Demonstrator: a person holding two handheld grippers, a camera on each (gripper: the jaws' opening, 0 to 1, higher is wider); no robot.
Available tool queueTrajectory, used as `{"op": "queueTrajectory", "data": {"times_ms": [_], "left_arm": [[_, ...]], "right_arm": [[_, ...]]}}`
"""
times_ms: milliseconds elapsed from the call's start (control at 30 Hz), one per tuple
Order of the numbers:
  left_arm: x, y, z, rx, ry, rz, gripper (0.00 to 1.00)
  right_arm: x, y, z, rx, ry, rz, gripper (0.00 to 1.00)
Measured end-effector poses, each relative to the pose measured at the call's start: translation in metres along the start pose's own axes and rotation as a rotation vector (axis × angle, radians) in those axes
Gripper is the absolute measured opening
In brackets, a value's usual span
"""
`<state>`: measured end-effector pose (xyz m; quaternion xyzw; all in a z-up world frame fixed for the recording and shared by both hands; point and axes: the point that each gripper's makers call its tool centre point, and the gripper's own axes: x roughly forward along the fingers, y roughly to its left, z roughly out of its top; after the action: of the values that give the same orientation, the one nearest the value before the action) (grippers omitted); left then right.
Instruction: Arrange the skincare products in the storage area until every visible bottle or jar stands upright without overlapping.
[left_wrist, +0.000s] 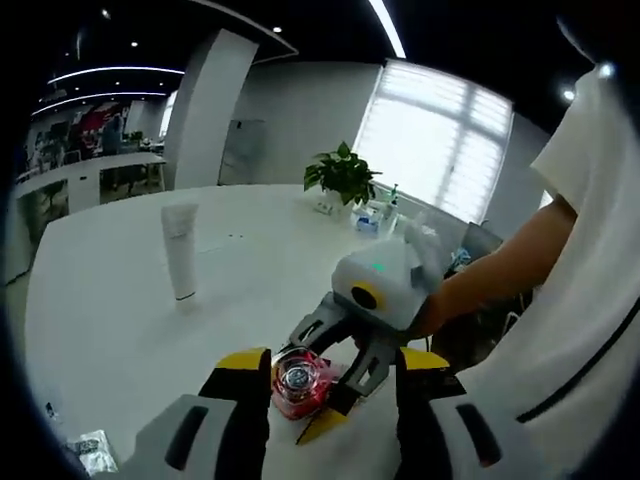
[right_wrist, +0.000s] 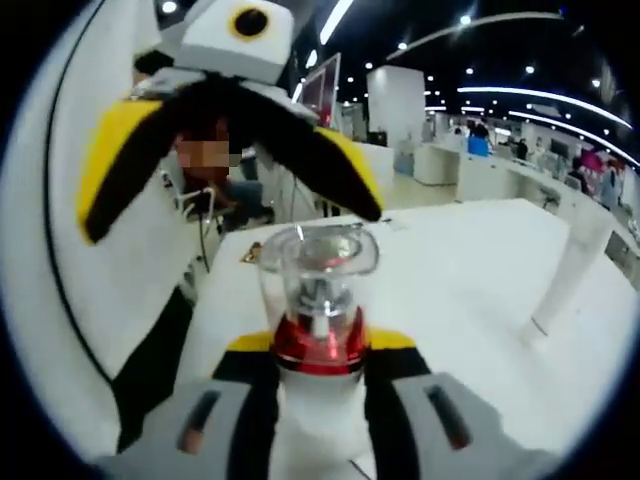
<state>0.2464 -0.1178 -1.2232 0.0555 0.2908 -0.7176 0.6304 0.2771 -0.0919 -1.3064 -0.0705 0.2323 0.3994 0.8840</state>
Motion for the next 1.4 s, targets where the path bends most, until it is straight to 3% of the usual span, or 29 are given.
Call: {"op": "queueTrajectory", "data": {"times_ms": [333, 500, 700, 1067, 1400], "left_arm": [[0.003, 0.003, -0.004, 0.015, 0.028, 0.017, 0.5], [0.005, 0.004, -0.008, 0.024, 0.049, 0.026, 0.5], [0.007, 0.006, -0.006, 0.049, 0.045, 0.045, 0.44], [0.012, -0.006, -0.004, 0.041, 0.044, 0.012, 0.46], [0.001, -0.003, 0.0, 0.051, 0.025, 0.042, 0.46]], "right_arm": [[-0.001, -0.002, -0.001, 0.019, 0.006, -0.012, 0.31], [-0.002, -0.001, -0.003, 0.016, 0.04, -0.015, 0.31], [-0.003, -0.002, -0.006, 0.043, 0.053, -0.028, 0.31], [-0.009, 0.0, -0.014, 0.058, 0.091, -0.048, 0.33], [-0.01, 0.0, -0.016, 0.076, 0.104, -0.063, 0.32]]}}
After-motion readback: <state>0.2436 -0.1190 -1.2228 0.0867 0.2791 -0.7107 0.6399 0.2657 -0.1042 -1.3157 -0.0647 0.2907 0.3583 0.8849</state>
